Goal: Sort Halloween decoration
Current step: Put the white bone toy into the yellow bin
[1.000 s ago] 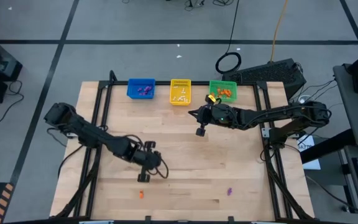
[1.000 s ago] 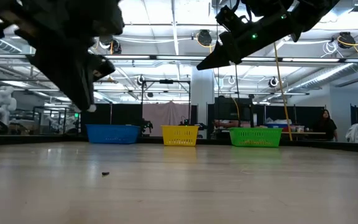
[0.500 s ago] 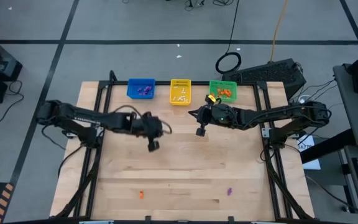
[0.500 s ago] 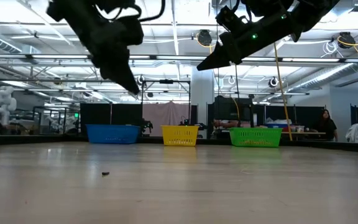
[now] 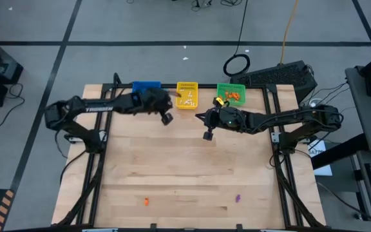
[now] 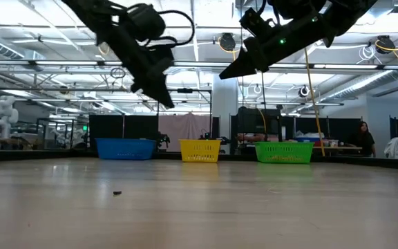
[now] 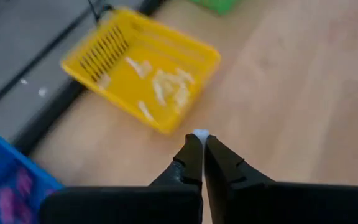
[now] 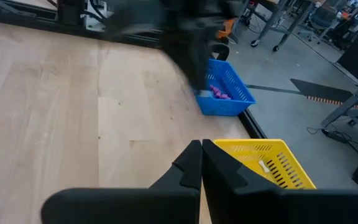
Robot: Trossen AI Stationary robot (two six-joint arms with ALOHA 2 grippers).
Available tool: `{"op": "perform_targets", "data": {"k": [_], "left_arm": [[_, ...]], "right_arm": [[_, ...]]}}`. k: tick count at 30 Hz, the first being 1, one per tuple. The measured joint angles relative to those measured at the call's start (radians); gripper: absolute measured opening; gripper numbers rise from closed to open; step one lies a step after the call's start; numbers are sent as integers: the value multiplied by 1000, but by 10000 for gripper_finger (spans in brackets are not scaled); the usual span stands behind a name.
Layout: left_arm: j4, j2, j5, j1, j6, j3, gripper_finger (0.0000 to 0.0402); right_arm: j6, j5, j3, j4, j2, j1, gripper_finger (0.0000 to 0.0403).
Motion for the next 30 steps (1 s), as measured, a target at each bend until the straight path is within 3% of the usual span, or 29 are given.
{"op": "perform_targets", "data": {"k": [16,23,30], "left_arm": [[-10,447,112,191,82,404,0],[-73,562,164,220,83,471,0],[-99,587,208,227,84,475,3]], "right_arm": [[-24,0,0,-30,0,0,0],[-28,0,0,-30,0,0,0],[-28,0,0,-30,0,0,0]]}}
